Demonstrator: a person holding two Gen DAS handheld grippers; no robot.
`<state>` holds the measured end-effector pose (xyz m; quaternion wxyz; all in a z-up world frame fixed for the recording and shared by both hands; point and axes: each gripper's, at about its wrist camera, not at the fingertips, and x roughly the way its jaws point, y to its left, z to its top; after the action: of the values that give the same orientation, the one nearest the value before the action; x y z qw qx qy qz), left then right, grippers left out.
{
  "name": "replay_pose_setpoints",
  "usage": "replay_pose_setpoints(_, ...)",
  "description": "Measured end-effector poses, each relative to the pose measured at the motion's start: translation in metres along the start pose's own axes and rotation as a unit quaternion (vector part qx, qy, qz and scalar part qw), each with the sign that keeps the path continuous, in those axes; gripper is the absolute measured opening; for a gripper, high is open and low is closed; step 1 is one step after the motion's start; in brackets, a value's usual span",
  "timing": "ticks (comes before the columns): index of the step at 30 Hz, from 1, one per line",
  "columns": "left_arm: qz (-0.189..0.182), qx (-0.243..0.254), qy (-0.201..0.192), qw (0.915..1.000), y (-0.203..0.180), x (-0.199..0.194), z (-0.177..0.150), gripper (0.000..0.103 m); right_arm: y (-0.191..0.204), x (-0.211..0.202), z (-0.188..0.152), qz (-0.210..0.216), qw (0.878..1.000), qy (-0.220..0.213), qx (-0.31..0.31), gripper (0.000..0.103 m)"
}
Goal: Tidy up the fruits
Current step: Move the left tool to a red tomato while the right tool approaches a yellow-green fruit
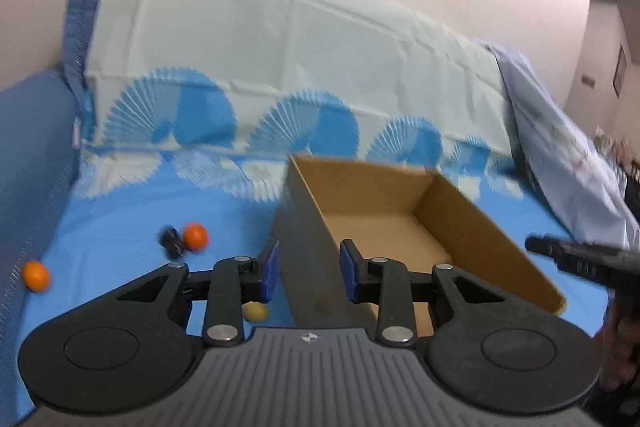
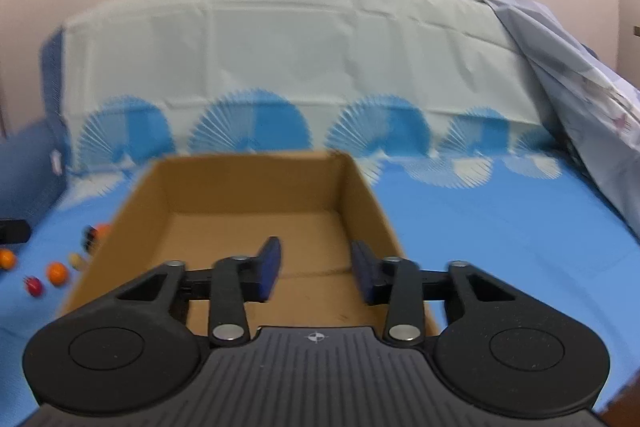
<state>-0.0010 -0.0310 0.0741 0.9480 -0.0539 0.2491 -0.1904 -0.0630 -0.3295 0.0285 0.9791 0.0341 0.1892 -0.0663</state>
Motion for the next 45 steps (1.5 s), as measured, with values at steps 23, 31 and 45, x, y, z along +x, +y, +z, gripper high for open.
replay_pose_setpoints(23,0.089,-0.022,0.031,0.9953,0.108,-0.043,-0.046,0.033,0.216,-0.008,-0.033,0.195,0.967,0.001,-0.166,0.019)
replay_pose_setpoints(31,0.098,-0.048,0.029,0.9936,0.127,-0.033,-0.047,0.033,0.262,0.047,-0.053,0.101,0.972,0.031,-0.208,0.034)
replay_pose_setpoints(45,0.080,-0.127,0.082,0.9852,0.161,0.001,-0.048,0.043,0.287,0.161,-0.081,-0.006,0.972,0.114,-0.204,0.042)
